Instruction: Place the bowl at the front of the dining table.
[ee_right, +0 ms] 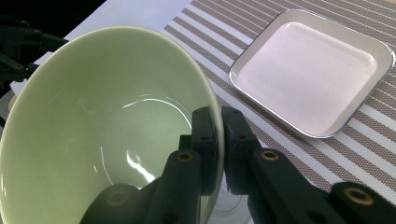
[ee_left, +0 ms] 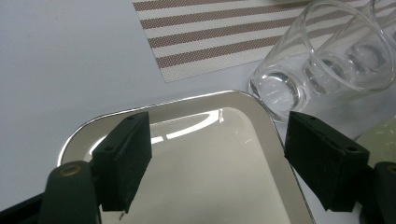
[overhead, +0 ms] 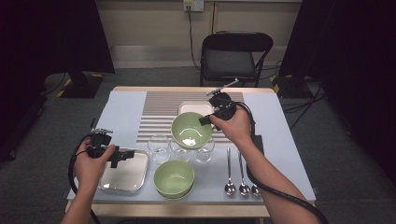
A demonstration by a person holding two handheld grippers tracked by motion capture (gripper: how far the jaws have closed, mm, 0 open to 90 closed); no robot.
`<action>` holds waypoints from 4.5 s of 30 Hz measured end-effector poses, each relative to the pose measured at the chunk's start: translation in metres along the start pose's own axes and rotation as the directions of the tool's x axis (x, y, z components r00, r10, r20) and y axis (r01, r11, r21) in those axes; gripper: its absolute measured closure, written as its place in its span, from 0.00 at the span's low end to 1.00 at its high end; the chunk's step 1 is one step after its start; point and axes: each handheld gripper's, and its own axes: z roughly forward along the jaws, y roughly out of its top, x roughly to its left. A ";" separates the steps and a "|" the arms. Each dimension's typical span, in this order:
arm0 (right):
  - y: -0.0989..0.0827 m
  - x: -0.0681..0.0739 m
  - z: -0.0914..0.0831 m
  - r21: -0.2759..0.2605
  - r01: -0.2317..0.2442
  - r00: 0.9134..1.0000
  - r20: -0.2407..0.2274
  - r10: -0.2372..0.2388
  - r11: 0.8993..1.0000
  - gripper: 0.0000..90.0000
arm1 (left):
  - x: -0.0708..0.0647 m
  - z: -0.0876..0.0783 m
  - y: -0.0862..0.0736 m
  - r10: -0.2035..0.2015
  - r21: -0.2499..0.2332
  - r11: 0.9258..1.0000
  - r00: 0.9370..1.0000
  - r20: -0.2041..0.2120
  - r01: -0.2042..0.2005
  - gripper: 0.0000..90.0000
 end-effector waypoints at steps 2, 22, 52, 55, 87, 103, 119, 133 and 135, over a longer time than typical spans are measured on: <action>0.001 -0.001 -0.001 0.005 -0.010 1.000 0.007 0.010 1.000 0.94 | -0.001 0.001 0.000 -0.006 -0.002 1.000 1.000 0.003 0.006 0.26; 0.011 -0.011 0.004 0.000 -0.040 0.998 0.038 0.040 0.999 0.94 | 0.000 0.002 0.000 -0.009 0.000 1.000 1.000 0.007 0.009 0.26; 0.021 -0.017 0.010 -0.008 -0.070 0.995 0.072 0.070 0.998 0.94 | 0.002 0.003 0.000 0.003 0.003 1.000 1.000 0.012 -0.003 0.26; 0.022 -0.019 0.011 -0.009 -0.071 0.995 0.074 0.072 0.997 0.94 | 0.002 0.002 -0.001 0.001 0.002 1.000 1.000 0.013 -0.001 0.26; 0.027 -0.043 0.022 -0.042 -0.139 0.985 0.095 0.142 0.989 0.94 | 0.001 0.003 -0.002 0.002 0.006 1.000 1.000 0.014 -0.002 0.26; 0.027 -0.053 0.028 -0.046 -0.152 0.980 0.122 0.157 0.987 0.94 | 0.004 0.002 -0.002 -0.009 0.000 1.000 1.000 0.011 0.009 0.26; 0.033 -0.064 0.037 -0.050 -0.173 0.977 0.117 0.178 0.984 0.94 | 0.003 0.002 -0.002 -0.017 0.003 1.000 1.000 0.013 0.017 0.26; 0.035 -0.075 0.039 -0.068 -0.200 0.969 0.137 0.208 0.977 0.94 | 0.003 0.002 -0.002 -0.015 0.005 1.000 1.000 0.022 0.015 0.26; 0.035 -0.076 0.039 -0.071 -0.204 0.968 0.136 0.212 0.976 0.94 | 0.003 0.002 -0.002 -0.018 0.003 1.000 1.000 0.019 0.018 0.26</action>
